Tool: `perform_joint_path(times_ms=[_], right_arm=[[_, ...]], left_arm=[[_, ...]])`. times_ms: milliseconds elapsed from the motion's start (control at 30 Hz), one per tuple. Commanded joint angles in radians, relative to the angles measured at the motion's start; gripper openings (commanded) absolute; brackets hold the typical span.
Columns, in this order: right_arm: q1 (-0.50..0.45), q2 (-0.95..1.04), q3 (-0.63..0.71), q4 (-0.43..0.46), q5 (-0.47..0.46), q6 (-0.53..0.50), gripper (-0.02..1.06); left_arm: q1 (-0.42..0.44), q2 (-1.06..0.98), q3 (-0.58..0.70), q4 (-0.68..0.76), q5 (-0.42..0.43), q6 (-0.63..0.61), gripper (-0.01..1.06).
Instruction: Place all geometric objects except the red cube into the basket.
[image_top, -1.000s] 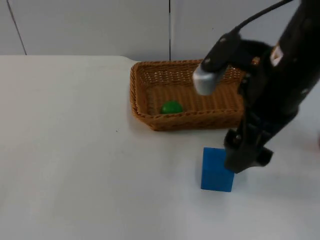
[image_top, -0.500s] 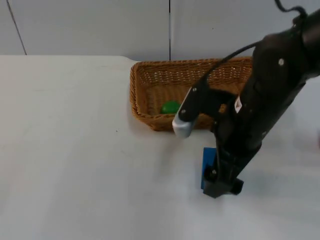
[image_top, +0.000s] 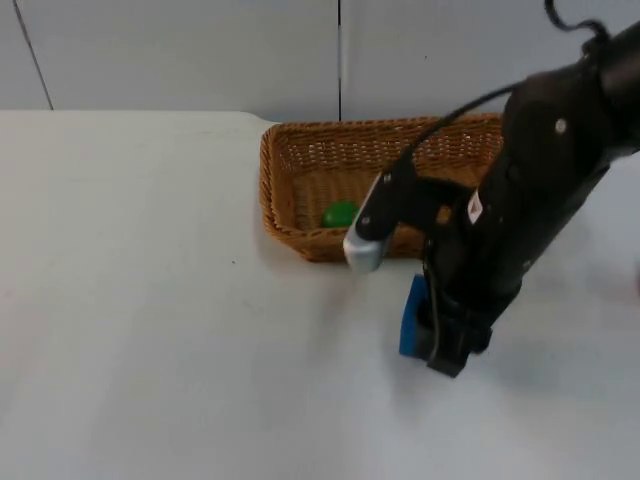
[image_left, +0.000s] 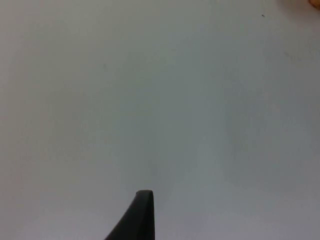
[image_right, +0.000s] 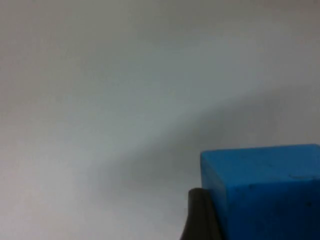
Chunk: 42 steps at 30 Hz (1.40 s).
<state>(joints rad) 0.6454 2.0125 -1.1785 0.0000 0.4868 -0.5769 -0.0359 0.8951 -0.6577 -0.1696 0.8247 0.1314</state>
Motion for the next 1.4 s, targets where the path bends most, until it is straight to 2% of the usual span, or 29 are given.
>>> perform_joint_path(times_ms=[0, 67, 233, 533, 700, 733, 833, 933, 1067, 1200, 1367], right_arm=[[0.007, -0.073, -0.006, 0.0, 0.04, -0.004, 0.0], [0.007, -0.152, -0.006, 0.0, 0.106, -0.002, 0.0], [0.005, -0.295, -0.006, 0.0, 0.187, 0.012, 0.0], [-0.012, -0.359, -0.006, 0.011, 0.173, 0.025, 0.0], [-0.139, -0.285, -0.078, 0.084, 0.146, 0.209, 0.0], [-0.139, -0.285, -0.078, 0.084, 0.146, 0.209, 0.0], [-0.213, -0.206, -0.168, 0.085, 0.153, 0.341, 0.0], [-0.233, -0.152, -0.236, 0.081, 0.171, 0.371, 0.0], [-0.236, -0.02, -0.389, 0.052, 0.183, 0.432, 0.0], [-0.236, 0.065, -0.488, 0.052, 0.183, 0.442, 0.0], [-0.236, 0.206, -0.596, 0.0, 0.132, 0.457, 0.0]], left_arm=[[0.003, -0.007, 0.005, 0.002, -0.009, 0.003, 1.05], [0.003, -0.007, 0.005, 0.002, -0.009, 0.003, 1.05], [0.003, -0.007, 0.005, 0.002, -0.009, 0.003, 1.05], [0.003, -0.007, 0.005, 0.002, -0.009, 0.003, 1.05], [0.003, -0.007, 0.005, 0.002, -0.012, 0.003, 1.05], [0.003, -0.007, 0.005, 0.002, -0.012, 0.003, 1.05], [0.003, -0.007, 0.005, 0.002, -0.016, 0.003, 1.05], [0.003, -0.007, 0.005, 0.002, -0.016, 0.003, 1.05], [0.003, -0.007, 0.005, 0.002, -0.018, 0.003, 1.05], [0.003, -0.007, 0.005, 0.002, -0.018, 0.003, 1.05], [0.003, -0.007, 0.005, 0.002, -0.018, 0.003, 1.05]])
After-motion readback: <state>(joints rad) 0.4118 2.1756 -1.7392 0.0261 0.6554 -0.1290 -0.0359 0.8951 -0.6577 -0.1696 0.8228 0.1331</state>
